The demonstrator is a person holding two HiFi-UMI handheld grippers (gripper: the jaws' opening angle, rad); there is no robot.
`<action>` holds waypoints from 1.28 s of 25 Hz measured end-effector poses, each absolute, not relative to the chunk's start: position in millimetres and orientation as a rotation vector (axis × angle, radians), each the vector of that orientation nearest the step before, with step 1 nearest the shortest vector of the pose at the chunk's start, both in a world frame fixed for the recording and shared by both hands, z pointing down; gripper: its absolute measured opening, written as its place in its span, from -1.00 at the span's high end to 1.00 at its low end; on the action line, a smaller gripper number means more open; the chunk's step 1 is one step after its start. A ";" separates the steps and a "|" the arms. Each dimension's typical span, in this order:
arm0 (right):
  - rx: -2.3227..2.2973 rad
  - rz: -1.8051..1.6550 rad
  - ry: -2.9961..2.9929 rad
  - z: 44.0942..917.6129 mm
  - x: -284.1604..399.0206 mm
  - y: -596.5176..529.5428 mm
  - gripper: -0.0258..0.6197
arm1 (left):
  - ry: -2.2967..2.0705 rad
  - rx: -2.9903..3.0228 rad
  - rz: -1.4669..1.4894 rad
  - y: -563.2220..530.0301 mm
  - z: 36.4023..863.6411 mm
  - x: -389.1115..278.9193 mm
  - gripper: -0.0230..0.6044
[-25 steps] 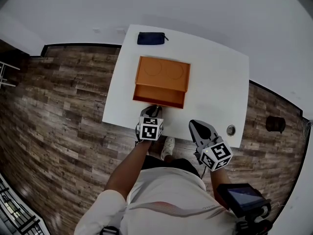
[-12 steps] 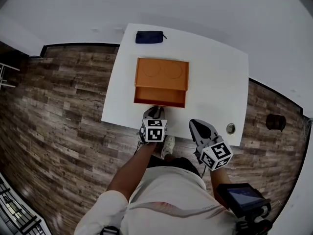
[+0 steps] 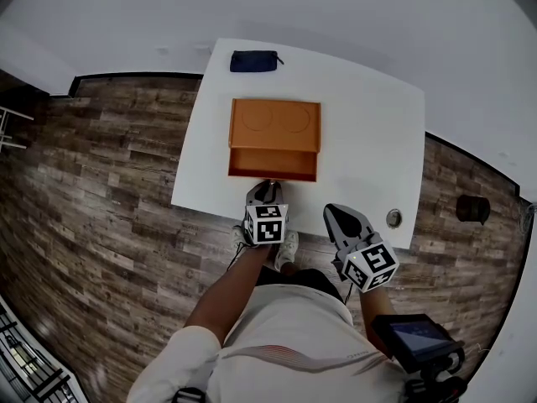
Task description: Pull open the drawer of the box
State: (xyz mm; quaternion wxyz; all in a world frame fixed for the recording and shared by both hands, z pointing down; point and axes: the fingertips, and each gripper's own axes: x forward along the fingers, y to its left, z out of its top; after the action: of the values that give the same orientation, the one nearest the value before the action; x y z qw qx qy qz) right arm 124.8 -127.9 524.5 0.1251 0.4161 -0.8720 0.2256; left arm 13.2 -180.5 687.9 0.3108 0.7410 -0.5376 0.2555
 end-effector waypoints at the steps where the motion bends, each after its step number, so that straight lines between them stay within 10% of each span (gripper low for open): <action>1: 1.214 0.660 -2.539 525.3 126.1 -127.4 0.91 | -1.437 1.954 0.687 -181.1 688.0 13.5 0.69; 32: 1.182 0.660 -2.585 523.1 120.0 -122.5 0.91 | -1.322 1.972 0.690 -137.9 683.4 3.3 0.53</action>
State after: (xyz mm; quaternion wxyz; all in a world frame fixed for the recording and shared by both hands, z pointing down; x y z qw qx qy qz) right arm 120.0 -122.5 523.1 0.1115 0.4025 -0.8803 0.2249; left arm 3.3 -137.9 683.4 0.3285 0.7534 -0.5049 0.2637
